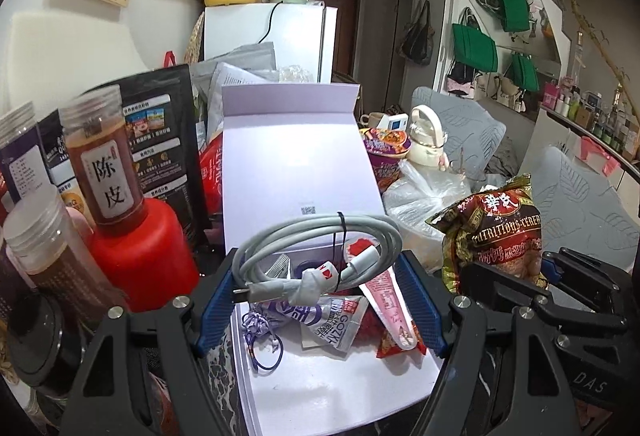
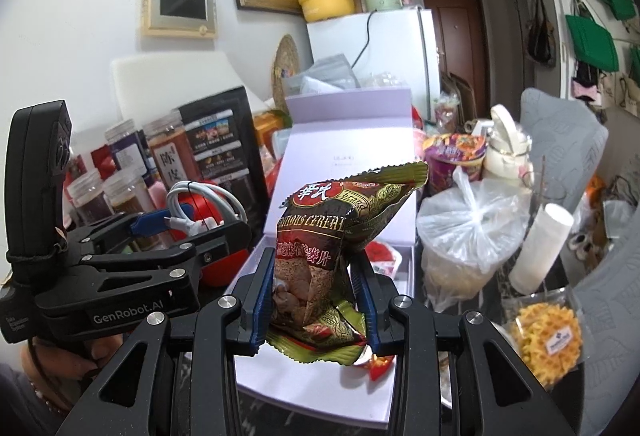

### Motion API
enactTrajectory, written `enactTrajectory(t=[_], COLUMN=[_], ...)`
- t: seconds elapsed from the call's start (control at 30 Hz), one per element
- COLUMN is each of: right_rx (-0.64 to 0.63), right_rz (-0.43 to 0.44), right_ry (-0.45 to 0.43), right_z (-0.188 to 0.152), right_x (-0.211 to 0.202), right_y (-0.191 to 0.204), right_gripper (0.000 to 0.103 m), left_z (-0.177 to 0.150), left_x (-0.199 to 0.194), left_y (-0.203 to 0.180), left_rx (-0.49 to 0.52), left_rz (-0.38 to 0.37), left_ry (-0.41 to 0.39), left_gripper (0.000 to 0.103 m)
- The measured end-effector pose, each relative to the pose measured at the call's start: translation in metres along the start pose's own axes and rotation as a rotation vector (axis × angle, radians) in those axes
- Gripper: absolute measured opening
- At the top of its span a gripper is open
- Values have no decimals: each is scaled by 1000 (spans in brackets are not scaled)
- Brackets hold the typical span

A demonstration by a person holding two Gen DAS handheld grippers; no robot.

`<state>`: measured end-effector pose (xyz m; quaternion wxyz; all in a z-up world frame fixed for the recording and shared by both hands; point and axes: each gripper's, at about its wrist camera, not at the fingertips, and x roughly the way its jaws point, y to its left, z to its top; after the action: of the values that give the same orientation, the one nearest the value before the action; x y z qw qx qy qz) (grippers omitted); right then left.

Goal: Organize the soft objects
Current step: 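Lift the cable and cereal bag and carry both over the gift box, then lower the cable and cereal bag into the box and open both tools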

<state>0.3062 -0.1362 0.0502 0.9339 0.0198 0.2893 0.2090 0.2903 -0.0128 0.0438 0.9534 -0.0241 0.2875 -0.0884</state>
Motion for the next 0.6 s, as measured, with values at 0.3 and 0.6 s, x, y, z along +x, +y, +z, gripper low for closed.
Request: enactTrajectory(t=[0.3,0.6], right_rx=[6,12], right_rz=[8,3], right_ry=[102,167], right_z=[-20,-42], right_x=[35,50], right_y=[-3,-3], right_gripper=[36,36], left_z=[-18,-39], left_x=[36,56], left_y=[9,13], left_rx=[1,4], left_rz=[20,25], left_ry=[89,166], left_gripper=[76,76])
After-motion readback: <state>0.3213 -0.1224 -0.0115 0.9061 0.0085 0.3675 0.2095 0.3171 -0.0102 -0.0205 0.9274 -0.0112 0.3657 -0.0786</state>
